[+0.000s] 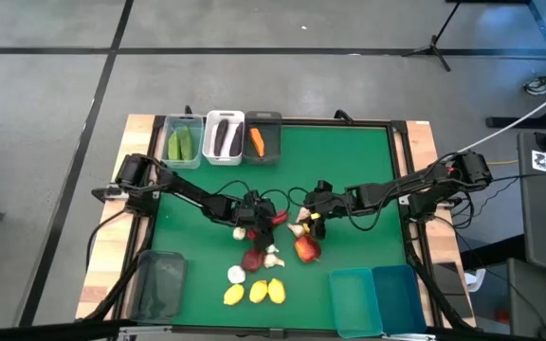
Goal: Sort produce into baskets
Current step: Put the red chili pepper into the top black bin
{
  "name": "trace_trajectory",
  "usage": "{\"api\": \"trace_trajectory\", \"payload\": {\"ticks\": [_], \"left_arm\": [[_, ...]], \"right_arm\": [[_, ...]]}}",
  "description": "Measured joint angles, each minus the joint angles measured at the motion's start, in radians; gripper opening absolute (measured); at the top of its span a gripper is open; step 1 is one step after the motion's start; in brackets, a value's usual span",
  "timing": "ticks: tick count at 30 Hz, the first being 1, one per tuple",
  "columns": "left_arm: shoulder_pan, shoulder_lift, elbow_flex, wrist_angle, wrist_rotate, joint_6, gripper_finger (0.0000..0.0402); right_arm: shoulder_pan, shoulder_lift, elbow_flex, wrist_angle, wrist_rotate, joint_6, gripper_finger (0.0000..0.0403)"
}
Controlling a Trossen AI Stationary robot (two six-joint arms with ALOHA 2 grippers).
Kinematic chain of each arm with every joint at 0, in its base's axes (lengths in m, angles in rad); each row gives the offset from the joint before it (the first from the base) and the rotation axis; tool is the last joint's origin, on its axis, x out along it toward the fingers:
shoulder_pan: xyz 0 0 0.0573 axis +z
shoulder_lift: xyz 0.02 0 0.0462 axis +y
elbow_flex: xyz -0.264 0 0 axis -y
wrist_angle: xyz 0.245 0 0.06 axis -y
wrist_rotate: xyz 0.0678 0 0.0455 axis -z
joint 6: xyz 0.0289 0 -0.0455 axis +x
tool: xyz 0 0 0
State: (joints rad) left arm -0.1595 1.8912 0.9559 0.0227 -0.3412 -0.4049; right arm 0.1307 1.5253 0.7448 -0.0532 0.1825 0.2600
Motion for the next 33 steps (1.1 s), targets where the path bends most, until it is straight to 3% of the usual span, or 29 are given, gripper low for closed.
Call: {"api": "trace_trajectory", "payload": {"ticks": [12,20,26,33], "left_arm": [[0.041,-0.016,0.083,-0.045,-0.001,-0.010,0.0128],[0.104,-0.064,0.084,-0.069,-0.015,-0.068,0.0110],[0.177,-0.152,0.084,-0.066,-0.128,-0.096,0.0112],[0.284,-0.242,0.084,-0.017,-0.365,-0.121,0.0113]], "right_arm": [[0.000,0.000,0.000,0.000,0.000,0.000,0.0317],[0.000,0.000,0.000,-0.002,0.000,0.000,0.0317],[0.000,0.000,0.000,-0.002,0.000,0.000,0.0317],[0.000,0.000,0.000,0.000,0.000,0.000,0.0317]]}}
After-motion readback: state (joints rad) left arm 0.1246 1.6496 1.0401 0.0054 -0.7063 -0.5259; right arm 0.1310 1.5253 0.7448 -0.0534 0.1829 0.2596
